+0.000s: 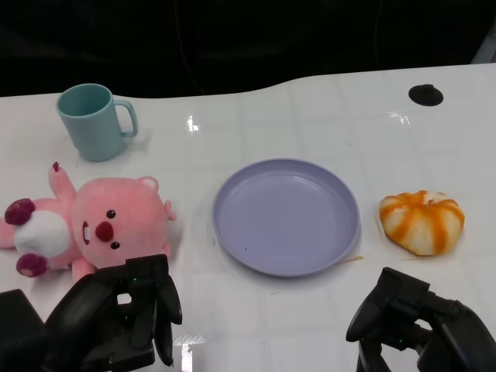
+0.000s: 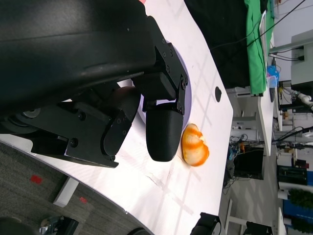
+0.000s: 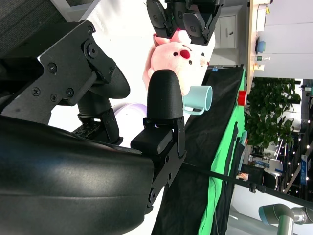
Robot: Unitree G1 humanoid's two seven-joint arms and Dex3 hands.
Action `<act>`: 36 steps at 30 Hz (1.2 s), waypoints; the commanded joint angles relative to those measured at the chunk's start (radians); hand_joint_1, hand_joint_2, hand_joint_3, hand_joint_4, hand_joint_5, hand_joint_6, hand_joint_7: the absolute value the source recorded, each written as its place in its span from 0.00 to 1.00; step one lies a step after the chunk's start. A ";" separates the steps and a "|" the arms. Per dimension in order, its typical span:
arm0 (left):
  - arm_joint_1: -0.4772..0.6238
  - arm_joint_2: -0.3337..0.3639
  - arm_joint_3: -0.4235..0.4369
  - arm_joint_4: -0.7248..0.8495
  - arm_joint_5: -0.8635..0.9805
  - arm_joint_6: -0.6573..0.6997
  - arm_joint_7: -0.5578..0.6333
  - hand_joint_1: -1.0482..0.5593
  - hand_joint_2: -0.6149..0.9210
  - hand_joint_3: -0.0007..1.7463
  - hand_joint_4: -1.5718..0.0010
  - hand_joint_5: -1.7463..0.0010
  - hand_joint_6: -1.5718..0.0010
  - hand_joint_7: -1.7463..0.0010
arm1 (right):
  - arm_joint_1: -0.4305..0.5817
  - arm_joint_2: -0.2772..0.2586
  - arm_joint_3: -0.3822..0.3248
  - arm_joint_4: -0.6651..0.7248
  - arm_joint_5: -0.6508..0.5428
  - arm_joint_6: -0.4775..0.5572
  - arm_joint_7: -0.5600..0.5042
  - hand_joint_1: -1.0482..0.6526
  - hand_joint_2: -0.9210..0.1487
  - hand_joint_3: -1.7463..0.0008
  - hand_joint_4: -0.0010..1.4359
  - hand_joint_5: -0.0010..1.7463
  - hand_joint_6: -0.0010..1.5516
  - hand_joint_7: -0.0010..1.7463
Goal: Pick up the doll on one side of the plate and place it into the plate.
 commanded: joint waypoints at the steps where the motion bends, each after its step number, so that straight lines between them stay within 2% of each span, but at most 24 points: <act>1: -0.004 0.014 0.009 -0.002 0.003 -0.003 -0.004 0.61 0.71 0.76 0.46 0.00 0.51 0.09 | -0.001 -0.003 -0.003 -0.011 0.008 0.003 -0.002 0.63 0.43 0.26 0.46 1.00 0.38 0.85; 17: -0.003 0.011 0.010 -0.005 0.007 -0.014 0.000 0.61 0.71 0.76 0.46 0.00 0.51 0.09 | -0.001 -0.001 -0.002 -0.007 0.004 -0.003 -0.005 0.63 0.43 0.26 0.46 1.00 0.38 0.85; 21: -0.003 0.005 0.023 -0.020 -0.006 0.004 0.012 0.61 0.72 0.73 0.48 0.01 0.51 0.13 | -0.001 -0.004 -0.003 -0.010 0.006 0.001 -0.002 0.63 0.43 0.26 0.45 1.00 0.38 0.84; 24: -0.005 -0.002 0.031 -0.026 -0.015 0.008 0.015 0.58 0.74 0.68 0.51 0.06 0.52 0.22 | -0.003 -0.006 -0.005 -0.006 0.001 -0.001 -0.002 0.63 0.43 0.26 0.46 1.00 0.38 0.84; 28: -0.006 -0.014 0.047 -0.047 -0.026 -0.015 0.021 0.59 0.76 0.59 0.54 0.20 0.51 0.48 | -0.005 -0.005 -0.004 -0.003 0.002 -0.001 -0.002 0.63 0.43 0.26 0.46 1.00 0.38 0.84; 34: -0.018 -0.020 0.069 -0.054 -0.004 -0.102 0.023 0.54 0.79 0.46 0.60 0.42 0.55 0.76 | -0.009 0.001 -0.003 -0.002 0.010 0.001 -0.003 0.63 0.43 0.27 0.45 1.00 0.38 0.84; 36: -0.023 -0.013 0.075 -0.054 0.004 -0.124 0.018 0.51 0.81 0.43 0.63 0.46 0.57 0.82 | -0.009 0.001 -0.001 -0.003 0.007 0.002 -0.004 0.63 0.43 0.27 0.45 1.00 0.38 0.84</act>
